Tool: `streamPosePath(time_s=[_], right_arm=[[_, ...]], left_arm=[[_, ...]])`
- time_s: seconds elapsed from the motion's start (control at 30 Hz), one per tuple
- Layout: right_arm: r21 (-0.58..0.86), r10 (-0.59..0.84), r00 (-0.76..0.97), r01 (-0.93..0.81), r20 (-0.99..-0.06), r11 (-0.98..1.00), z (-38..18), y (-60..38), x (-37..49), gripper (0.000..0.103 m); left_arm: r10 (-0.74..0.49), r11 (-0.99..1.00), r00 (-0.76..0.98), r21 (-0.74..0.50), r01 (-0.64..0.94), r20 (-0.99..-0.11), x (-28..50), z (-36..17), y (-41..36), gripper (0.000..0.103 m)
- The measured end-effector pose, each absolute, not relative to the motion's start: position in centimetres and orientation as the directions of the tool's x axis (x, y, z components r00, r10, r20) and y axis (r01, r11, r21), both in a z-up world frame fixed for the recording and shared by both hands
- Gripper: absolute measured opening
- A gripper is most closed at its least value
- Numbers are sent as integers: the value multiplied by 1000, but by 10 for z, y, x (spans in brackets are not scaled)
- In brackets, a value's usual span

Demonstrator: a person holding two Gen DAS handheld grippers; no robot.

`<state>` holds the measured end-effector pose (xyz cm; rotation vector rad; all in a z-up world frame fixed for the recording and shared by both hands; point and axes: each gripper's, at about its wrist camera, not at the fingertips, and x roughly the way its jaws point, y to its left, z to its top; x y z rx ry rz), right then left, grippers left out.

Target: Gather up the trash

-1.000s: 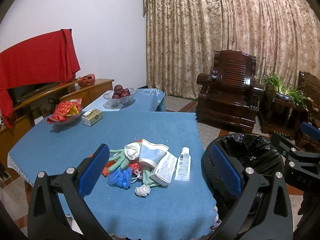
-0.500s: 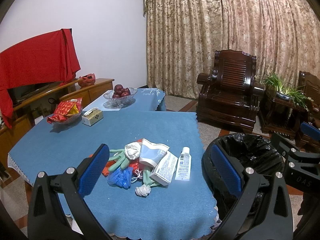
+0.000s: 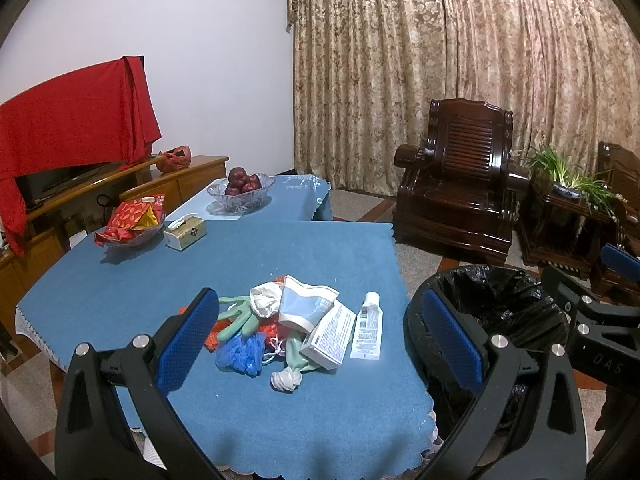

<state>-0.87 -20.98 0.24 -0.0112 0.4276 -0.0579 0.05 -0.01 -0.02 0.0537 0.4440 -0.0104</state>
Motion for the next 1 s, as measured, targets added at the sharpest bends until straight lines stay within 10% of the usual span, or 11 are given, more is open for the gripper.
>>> streamPosePath(time_s=[1.0], right_arm=[[-20, -56, 906, 52, -419, 998, -9, -210, -5, 97]], left_arm=[[2, 999, 901, 50, 22, -433, 1, 0, 0, 98]])
